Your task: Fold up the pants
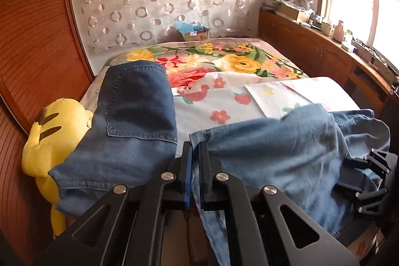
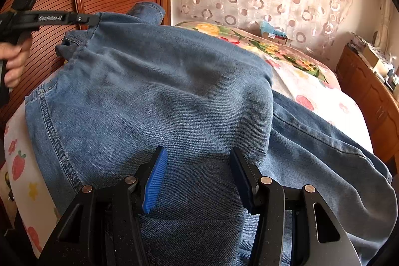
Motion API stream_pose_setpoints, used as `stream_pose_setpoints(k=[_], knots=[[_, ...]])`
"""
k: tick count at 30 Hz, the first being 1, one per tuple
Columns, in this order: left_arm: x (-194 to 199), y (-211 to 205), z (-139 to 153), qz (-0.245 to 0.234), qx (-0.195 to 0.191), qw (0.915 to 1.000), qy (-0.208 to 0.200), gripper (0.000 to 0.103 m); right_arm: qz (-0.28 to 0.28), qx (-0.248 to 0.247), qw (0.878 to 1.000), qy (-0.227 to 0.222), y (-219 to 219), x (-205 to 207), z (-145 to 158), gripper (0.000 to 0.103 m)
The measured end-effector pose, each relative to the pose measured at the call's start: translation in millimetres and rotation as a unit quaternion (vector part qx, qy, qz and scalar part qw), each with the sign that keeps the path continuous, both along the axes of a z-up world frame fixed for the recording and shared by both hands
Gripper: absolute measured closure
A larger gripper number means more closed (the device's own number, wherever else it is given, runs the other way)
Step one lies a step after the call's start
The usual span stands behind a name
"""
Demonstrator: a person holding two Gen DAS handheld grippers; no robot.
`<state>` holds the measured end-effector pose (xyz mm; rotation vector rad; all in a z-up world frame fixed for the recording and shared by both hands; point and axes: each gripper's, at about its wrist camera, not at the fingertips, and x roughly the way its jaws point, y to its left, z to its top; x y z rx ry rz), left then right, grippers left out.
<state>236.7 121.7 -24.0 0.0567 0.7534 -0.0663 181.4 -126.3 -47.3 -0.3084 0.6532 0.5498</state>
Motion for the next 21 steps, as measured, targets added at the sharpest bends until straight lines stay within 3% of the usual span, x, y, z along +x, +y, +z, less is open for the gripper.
stream_pose_setpoints(k=[2, 7, 11, 13, 14, 21], knots=[[0.9, -0.2, -0.8, 0.004, 0.005, 1.0, 0.006, 0.097, 0.0, 0.001, 1.0, 0.0, -0.9, 0.6, -0.3, 0.049], [-9.3, 0.5, 0.0, -0.003, -0.006, 1.0, 0.002, 0.066, 0.0, 0.004, 1.0, 0.002, -2.4, 0.8, -1.0, 0.049], [-26.4, -7.6, 9.5, -0.01, -0.008, 0.9996, -0.024, 0.056, -0.005, 0.008, 1.0, 0.003, -4.6, 1.5, -0.8, 0.049], [-35.9, -13.3, 14.1, -0.014, -0.01, 0.9993, -0.033, 0.028, -0.006, 0.008, 1.0, 0.0, -4.8, 0.9, -0.6, 0.049], [-40.7, -16.0, 16.5, -0.018, -0.014, 0.9989, -0.042, 0.024, -0.008, 0.009, 1.0, -0.003, -5.6, 0.0, 0.1, 0.049], [-72.3, -53.5, 26.7, -0.049, -0.011, 0.9953, -0.082, 0.024, -0.016, 0.045, 0.999, -0.006, -20.8, -15.5, 11.3, 0.049]])
